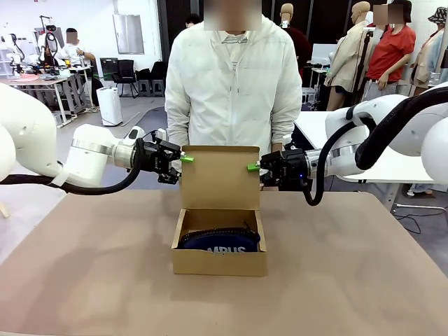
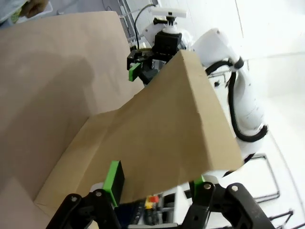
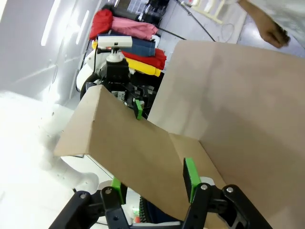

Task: Pack the items into the box.
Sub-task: Close the Mailer Box.

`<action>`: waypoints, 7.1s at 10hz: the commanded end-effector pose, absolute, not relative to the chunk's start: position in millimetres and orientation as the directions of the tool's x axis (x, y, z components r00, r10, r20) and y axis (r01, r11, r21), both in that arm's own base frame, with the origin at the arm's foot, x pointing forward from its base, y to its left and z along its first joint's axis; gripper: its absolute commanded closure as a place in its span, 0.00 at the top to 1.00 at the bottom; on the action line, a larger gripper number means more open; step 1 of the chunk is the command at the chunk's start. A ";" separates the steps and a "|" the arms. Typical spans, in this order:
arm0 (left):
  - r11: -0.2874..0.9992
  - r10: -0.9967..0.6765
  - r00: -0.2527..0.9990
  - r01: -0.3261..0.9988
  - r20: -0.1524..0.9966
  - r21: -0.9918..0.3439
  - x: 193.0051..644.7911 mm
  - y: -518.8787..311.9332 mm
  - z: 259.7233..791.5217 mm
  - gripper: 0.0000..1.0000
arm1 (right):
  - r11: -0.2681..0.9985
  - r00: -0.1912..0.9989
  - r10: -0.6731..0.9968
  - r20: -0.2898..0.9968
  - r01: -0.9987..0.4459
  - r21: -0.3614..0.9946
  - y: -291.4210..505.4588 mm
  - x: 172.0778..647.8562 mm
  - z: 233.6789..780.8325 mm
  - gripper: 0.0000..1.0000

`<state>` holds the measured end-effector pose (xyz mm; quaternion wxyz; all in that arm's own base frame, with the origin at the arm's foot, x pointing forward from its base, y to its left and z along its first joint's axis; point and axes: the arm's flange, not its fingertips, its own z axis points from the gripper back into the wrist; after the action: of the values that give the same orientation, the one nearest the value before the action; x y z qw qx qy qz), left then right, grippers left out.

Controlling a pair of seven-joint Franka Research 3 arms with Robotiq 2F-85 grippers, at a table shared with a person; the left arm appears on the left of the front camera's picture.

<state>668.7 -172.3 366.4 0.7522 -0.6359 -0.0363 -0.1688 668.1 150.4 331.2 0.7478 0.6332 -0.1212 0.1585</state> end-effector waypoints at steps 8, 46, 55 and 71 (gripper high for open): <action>0.128 -0.136 0.477 0.878 0.868 -0.462 602.1 -189.5 348.5 0.70 | -0.099 0.441 0.184 0.879 -0.881 0.463 170.8 579.6 328.6 0.62; 0.053 -0.481 0.137 0.990 0.866 -0.128 547.1 -219.2 281.4 1.00 | 0.126 0.052 0.366 0.929 -0.992 0.006 198.1 539.2 287.9 1.00; -0.096 -0.278 0.651 0.712 0.706 -0.695 518.5 -126.9 428.9 1.00 | 0.223 0.739 -0.016 0.673 -0.654 0.723 108.8 508.2 420.2 1.00; -0.047 -0.150 0.984 0.093 0.099 -0.995 457.1 72.7 427.4 1.00 | 0.122 0.949 -0.258 0.181 -0.154 0.981 -125.4 371.9 442.3 1.00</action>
<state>457.8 72.1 427.2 0.6957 -0.7133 0.0268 -0.0803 372.1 -125.7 437.8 0.7423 0.6522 -0.1496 -0.0352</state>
